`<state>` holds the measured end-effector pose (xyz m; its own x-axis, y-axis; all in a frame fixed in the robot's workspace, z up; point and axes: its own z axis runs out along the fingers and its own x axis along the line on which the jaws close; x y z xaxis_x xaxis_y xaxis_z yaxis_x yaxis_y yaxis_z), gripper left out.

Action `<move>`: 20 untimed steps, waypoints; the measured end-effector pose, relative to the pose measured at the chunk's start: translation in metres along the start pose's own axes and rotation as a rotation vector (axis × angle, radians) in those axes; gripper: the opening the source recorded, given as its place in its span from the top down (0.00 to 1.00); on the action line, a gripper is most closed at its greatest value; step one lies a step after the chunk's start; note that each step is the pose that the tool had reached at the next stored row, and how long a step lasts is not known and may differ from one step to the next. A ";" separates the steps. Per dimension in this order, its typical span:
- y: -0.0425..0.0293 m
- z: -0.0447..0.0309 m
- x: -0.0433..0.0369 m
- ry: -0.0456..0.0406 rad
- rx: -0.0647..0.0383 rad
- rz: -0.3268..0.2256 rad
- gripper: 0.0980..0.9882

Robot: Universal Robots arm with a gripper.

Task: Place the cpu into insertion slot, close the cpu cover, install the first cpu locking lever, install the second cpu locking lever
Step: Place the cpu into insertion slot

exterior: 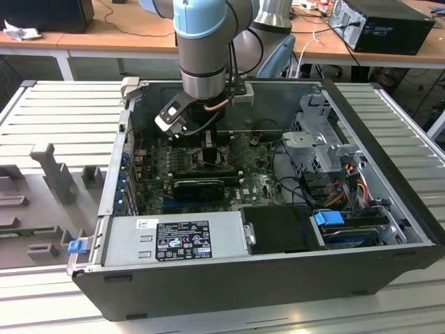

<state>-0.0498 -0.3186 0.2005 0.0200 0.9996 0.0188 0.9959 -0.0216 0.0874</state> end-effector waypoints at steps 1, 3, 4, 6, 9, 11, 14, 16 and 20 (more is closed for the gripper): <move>0.0000 0.0000 0.0000 0.0000 0.000 0.000 0.50; 0.0000 0.0001 0.0000 0.0001 0.000 0.000 0.43; 0.0001 0.0001 0.0000 0.0002 0.000 0.000 0.43; 0.0002 -0.0009 0.0000 0.0001 0.000 0.000 0.43; 0.0005 -0.0049 0.0001 0.0001 0.000 0.000 0.43; 0.0007 -0.0070 0.0001 0.0000 0.000 0.000 0.44; 0.0009 -0.0074 0.0002 -0.0003 0.000 0.000 0.66; 0.0009 -0.0083 0.0002 -0.0003 0.000 0.000 0.79; 0.0011 -0.0101 0.0002 -0.0002 0.001 0.000 0.99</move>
<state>-0.0496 -0.3186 0.2107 0.0202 0.9996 0.0186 0.9960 -0.0218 0.0869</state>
